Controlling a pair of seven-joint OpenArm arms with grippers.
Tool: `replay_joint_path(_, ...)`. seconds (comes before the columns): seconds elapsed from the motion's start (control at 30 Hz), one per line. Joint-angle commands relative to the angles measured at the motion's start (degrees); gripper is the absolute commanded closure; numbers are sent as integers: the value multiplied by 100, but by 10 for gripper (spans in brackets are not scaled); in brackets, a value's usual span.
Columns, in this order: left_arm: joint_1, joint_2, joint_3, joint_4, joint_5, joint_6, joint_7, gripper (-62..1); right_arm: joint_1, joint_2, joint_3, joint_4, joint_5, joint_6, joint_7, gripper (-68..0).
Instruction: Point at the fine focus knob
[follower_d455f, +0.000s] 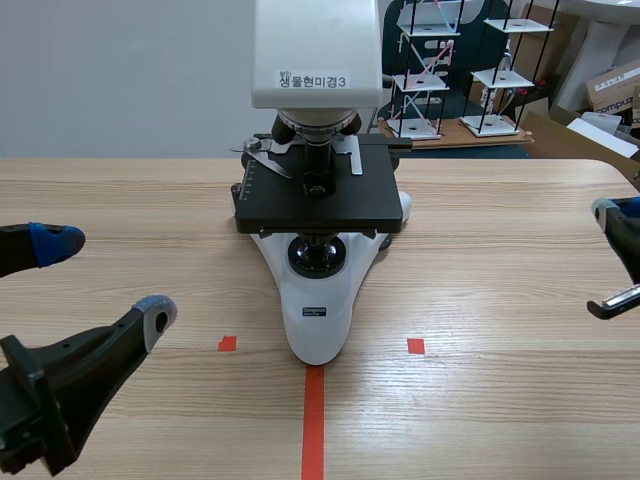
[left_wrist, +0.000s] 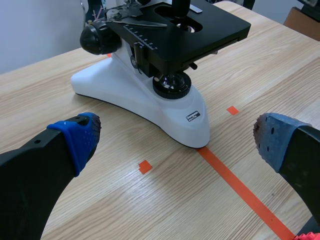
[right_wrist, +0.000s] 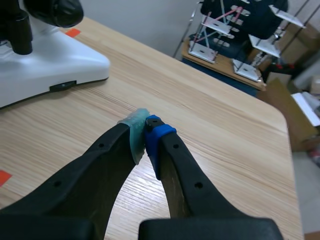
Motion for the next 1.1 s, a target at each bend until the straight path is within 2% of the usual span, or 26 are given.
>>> replay_joint_path(0.0, 0, 28, -20, 105, -70, -7, -81, -623, 321, 50, 31, -116, 46, 118, 125, 1)
replay_joint_path(0.07, 0, 28, -20, 105, -70, -7, -81, -623, 693, 50, 13, -481, 48, 352, 142, 1)
replay_joint_path(0.2, 0, 28, -20, 105, -70, -7, -79, -623, 1440, 146, -262, -1176, 48, 433, 210, 1)
replay_joint_path(0.3, 0, 28, -20, 105, -70, -7, -79, -623, 1993, 210, -529, -1665, 48, 680, 334, 1)
replay_joint_path(0.47, 0, 28, -20, 105, -70, -7, -79, -623, 2798, 210, -1027, -2352, 46, 726, 553, 1)
replay_joint_path(0.6, 0, 28, -20, 105, -70, -7, -79, -623, 3394, 205, -1440, -2889, 44, 970, 868, 1)
replay_joint_path(0.83, 0, 28, -20, 105, -70, -7, -79, -623, 4350, 155, -2105, -3810, 33, 1025, 1200, 1)
replay_joint_path(1.07, 0, 28, -20, 105, -70, -7, -81, -623, 4964, -151, -2468, -4645, -699, 1362, 1672, 1)
